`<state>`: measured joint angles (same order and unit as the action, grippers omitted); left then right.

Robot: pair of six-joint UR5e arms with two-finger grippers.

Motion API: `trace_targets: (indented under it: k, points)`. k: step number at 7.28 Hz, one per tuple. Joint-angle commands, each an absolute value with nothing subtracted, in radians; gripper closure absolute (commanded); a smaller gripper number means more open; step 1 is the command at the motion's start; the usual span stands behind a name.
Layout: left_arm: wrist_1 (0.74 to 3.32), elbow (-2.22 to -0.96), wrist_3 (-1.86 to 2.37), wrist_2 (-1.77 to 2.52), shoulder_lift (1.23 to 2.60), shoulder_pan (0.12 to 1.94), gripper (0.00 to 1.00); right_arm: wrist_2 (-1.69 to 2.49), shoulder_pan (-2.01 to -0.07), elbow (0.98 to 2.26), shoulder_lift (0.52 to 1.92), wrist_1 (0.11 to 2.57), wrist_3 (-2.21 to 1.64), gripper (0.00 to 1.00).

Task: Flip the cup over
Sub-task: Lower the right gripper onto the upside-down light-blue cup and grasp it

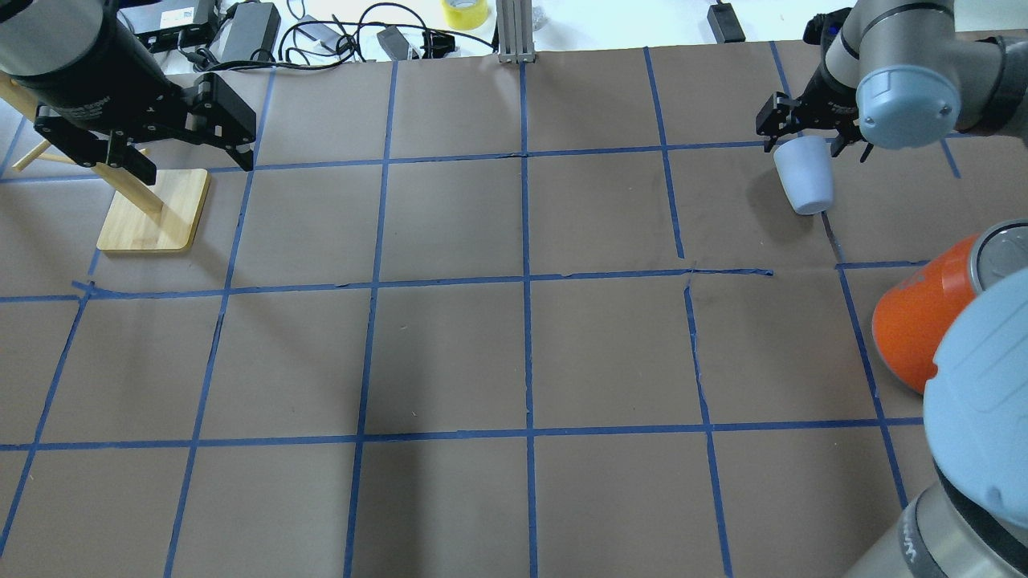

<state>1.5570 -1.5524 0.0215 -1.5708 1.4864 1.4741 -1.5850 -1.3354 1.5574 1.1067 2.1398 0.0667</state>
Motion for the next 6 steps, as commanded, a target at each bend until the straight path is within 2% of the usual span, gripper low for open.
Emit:
trace_targets:
  k: [1,6]
  points:
    - [1.557,-1.552,0.021,-1.571,1.486,1.474,0.00,-1.589,-1.332,1.555,1.051,2.172,0.084,0.00]
    - [1.557,-1.554,0.021,-1.571,1.482,1.474,0.00,-1.582,-1.278,1.546,0.964,2.178,0.193,0.00]
